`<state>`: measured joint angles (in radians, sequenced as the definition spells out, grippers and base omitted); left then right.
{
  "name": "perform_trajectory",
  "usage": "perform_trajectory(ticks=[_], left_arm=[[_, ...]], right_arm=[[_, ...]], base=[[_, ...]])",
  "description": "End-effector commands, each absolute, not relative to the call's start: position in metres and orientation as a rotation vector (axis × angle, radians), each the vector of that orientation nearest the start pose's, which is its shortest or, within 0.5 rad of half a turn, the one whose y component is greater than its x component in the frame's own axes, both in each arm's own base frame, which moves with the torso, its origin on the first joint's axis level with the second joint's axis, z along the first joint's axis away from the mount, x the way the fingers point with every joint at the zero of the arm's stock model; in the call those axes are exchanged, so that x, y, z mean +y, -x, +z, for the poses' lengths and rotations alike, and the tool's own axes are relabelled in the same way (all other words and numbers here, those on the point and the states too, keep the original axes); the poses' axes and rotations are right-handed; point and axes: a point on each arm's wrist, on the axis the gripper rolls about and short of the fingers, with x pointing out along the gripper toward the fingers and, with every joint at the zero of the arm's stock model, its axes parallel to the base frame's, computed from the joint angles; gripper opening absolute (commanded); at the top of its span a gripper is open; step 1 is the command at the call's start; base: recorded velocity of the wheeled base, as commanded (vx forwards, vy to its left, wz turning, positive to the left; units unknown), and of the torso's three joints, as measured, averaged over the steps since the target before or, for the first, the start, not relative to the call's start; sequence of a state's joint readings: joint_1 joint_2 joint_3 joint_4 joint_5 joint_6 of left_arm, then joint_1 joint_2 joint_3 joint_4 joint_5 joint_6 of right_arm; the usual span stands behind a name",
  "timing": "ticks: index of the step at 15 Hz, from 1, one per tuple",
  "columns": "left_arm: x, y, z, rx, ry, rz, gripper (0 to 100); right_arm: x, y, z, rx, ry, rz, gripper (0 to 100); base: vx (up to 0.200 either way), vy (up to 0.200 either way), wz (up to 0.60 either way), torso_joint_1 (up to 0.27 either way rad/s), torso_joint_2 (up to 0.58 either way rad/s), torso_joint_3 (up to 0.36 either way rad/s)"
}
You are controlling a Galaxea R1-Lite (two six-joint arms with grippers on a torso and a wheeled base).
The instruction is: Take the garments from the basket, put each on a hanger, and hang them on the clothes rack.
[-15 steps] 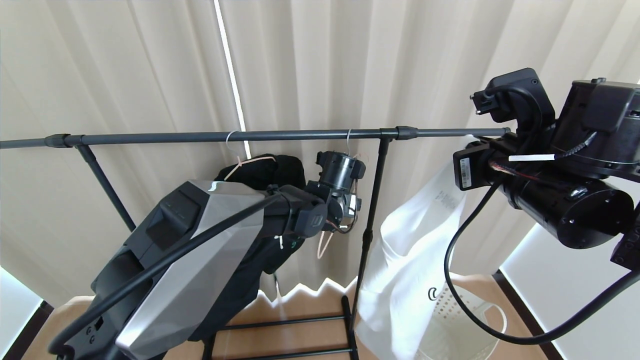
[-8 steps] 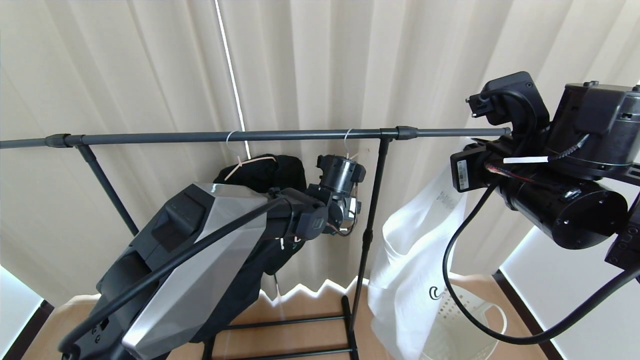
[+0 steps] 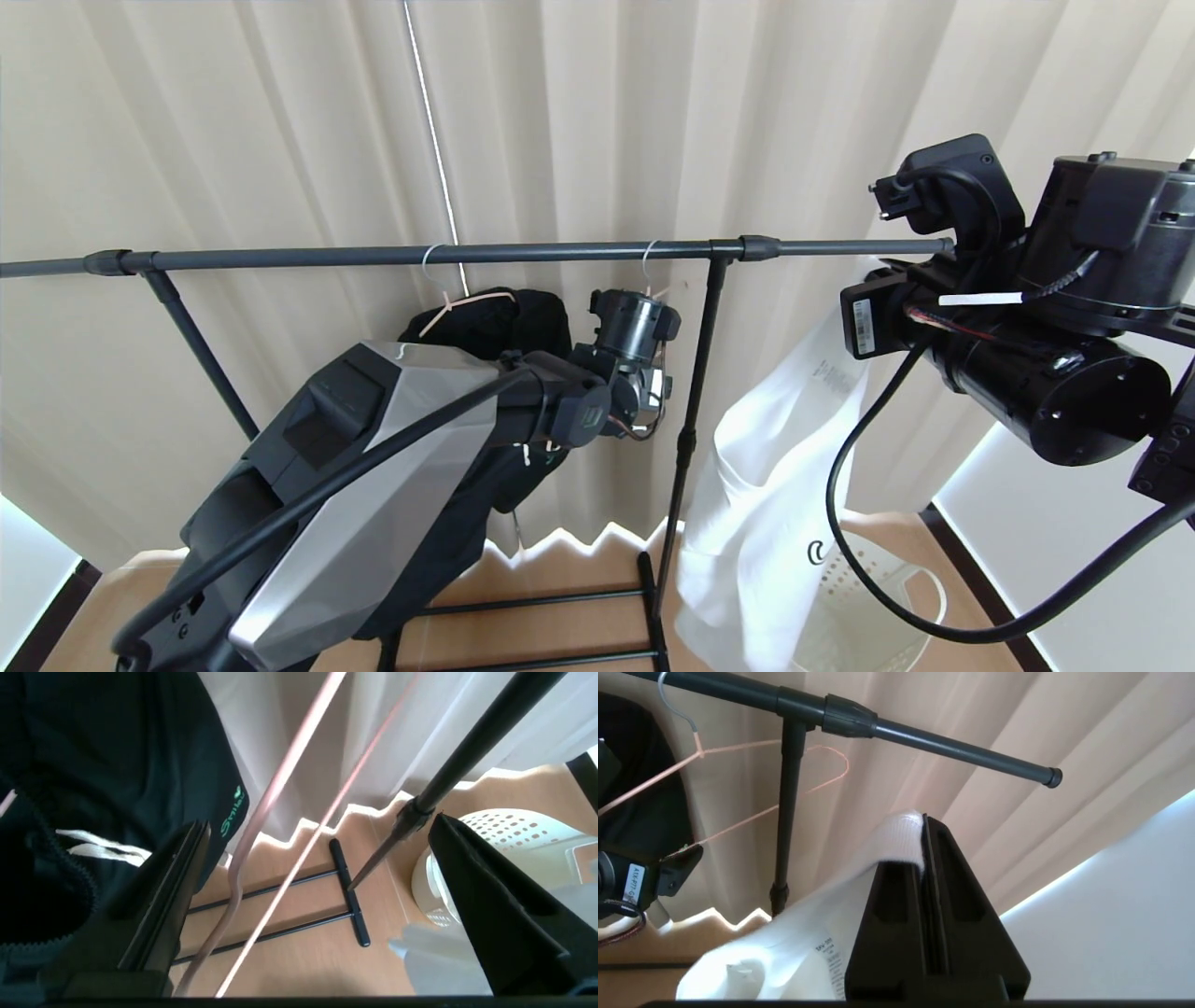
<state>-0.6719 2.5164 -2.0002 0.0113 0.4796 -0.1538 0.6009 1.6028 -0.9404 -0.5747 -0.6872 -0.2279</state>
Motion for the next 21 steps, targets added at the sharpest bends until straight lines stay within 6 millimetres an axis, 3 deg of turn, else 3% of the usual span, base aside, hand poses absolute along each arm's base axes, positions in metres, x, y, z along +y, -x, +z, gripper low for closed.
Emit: perform_trajectory(ticks=[1,7,14,15,21], left_arm=[[-0.314,-0.413,0.106,0.454,-0.135,-0.151,100],[-0.305,-0.419,0.11,0.448,-0.126,-0.131,100],[-0.305,-0.424,0.089,0.479,-0.144,-0.124,100],[-0.305,-0.424,0.089,0.479,-0.144,-0.124,0],[-0.302,-0.425,0.091,0.476,-0.132,-0.115,0]], right_arm=[[0.153,-0.248,0.243,0.08,0.281,-0.078,0],[0.153,-0.248,0.243,0.081,0.282,-0.077,0],[0.153,-0.249,0.242,0.082,0.283,-0.077,0],[0.153,-0.249,0.242,0.083,0.284,-0.077,0],[0.155,-0.251,0.239,0.091,0.289,-0.076,0]], base=[[0.0,0.0,0.0,0.0,0.0,0.0],[0.0,0.0,0.0,0.0,0.0,0.0],[0.0,0.0,0.0,0.0,0.0,0.0],[0.0,0.0,0.0,0.0,0.0,0.0],[0.0,0.0,0.0,0.0,0.0,0.0]])
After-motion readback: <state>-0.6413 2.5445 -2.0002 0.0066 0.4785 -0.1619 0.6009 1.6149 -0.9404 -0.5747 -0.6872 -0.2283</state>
